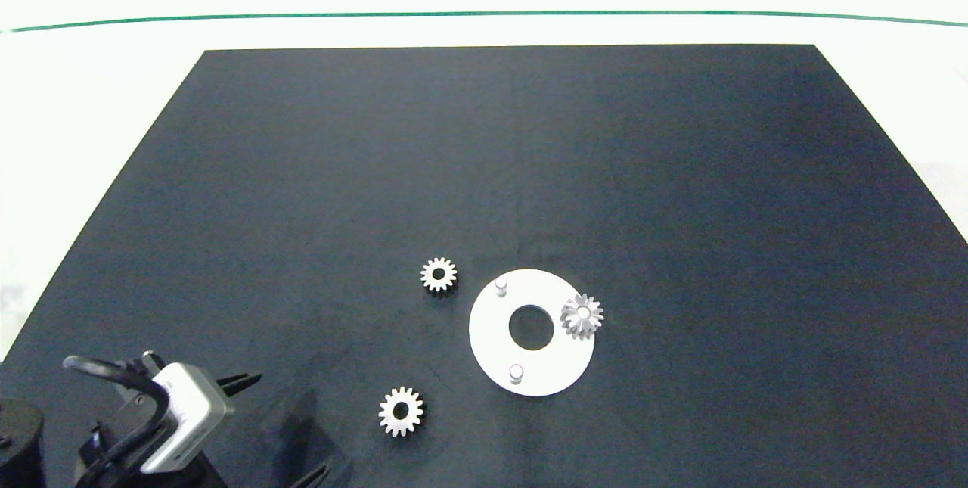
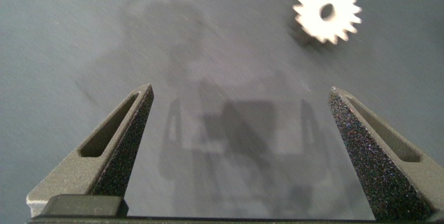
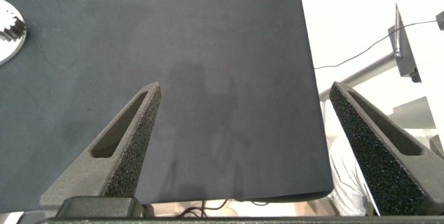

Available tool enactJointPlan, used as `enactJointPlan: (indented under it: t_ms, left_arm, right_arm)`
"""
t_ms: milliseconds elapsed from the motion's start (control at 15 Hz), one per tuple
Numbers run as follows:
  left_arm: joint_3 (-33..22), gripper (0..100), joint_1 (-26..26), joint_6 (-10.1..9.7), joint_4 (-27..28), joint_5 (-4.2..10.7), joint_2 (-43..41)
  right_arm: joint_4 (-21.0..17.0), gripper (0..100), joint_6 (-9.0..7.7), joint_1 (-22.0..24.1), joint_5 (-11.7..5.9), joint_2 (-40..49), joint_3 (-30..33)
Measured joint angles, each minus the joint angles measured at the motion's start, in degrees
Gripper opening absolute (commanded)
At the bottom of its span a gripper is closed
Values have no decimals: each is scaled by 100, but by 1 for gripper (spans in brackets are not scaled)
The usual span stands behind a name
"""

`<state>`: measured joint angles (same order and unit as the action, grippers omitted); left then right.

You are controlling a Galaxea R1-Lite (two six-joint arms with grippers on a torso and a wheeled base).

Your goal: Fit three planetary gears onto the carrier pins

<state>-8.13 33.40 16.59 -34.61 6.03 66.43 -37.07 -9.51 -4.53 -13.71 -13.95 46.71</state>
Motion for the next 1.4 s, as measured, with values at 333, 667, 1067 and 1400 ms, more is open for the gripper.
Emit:
enactJointPlan:
  t_ms: [333, 667, 1067, 1400]
  left_arm:
    - [-46, 100, 744, -129, -433, 625, 713]
    - [-104, 100, 968, -194, -585, 636, 984]
    - [-138, 100, 1434, -358, -1707, 1063, 1819]
    - [-116, 100, 1670, -367, -2070, 1176, 2431]
  right_arm:
    - [0, 100, 0, 10, 5, 12, -38]
    - [2, 100, 4, 7, 13, 11, -101]
    - [26, 100, 9, -6, 35, 6, -185]
    - [28, 100, 11, -12, 35, 4, -195]
